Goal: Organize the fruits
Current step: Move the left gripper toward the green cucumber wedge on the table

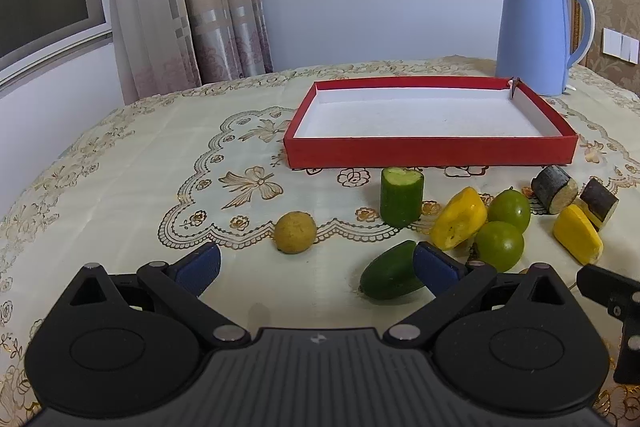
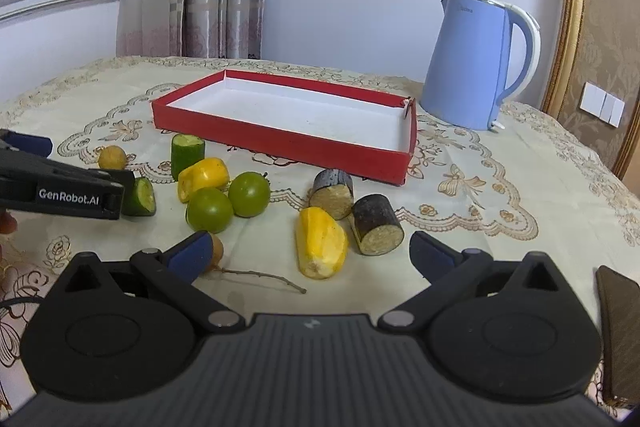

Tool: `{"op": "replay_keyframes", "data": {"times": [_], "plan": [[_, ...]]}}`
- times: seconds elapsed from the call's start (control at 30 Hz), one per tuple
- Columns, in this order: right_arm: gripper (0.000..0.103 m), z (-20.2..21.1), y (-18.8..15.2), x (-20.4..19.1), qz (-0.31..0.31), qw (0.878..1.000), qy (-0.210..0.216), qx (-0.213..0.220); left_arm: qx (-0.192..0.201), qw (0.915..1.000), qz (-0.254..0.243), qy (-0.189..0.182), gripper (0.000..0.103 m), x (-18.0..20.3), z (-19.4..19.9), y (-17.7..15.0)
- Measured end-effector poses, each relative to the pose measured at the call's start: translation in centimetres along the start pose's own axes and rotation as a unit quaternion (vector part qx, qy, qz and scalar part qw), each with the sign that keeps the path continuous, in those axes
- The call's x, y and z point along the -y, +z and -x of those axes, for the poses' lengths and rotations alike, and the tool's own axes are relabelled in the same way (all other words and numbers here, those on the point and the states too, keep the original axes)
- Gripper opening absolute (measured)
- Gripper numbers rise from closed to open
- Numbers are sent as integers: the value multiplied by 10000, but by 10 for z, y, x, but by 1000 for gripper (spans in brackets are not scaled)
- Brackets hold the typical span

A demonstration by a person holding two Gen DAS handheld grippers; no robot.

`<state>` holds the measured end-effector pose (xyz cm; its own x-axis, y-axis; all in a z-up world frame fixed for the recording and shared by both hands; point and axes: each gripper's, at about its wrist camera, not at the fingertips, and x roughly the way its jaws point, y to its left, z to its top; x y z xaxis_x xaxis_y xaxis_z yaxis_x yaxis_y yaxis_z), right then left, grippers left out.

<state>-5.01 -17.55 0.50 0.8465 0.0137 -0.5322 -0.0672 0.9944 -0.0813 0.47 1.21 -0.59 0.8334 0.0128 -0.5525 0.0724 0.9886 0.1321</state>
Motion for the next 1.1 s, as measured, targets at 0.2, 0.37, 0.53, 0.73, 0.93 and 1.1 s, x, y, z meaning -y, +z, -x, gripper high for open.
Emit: {"op": "replay_keyframes", "data": {"times": [0.2,0.37,0.53,0.73,0.93,1.1], "plan": [[103,9,-2,-4,254,9994,38,210,30,9999,-84,-50,103,1,0,-1],[103,14,-3,-5,290,9989,204,293,56,9996,-131,-224,103,-2,-1,-2],[100,11,-6,-9,440,9980,352,275,5,9989,-126,-460,103,-4,-7,-2],[99,9,-7,-10,469,9975,453,261,16,9976,-245,-651,103,1,-6,-2],[93,7,-9,-11,511,9972,500,203,7,9960,-523,-723,103,12,-9,-2],[93,6,-10,-11,495,9976,444,208,-127,9959,-554,-698,103,12,-16,-1]]}}
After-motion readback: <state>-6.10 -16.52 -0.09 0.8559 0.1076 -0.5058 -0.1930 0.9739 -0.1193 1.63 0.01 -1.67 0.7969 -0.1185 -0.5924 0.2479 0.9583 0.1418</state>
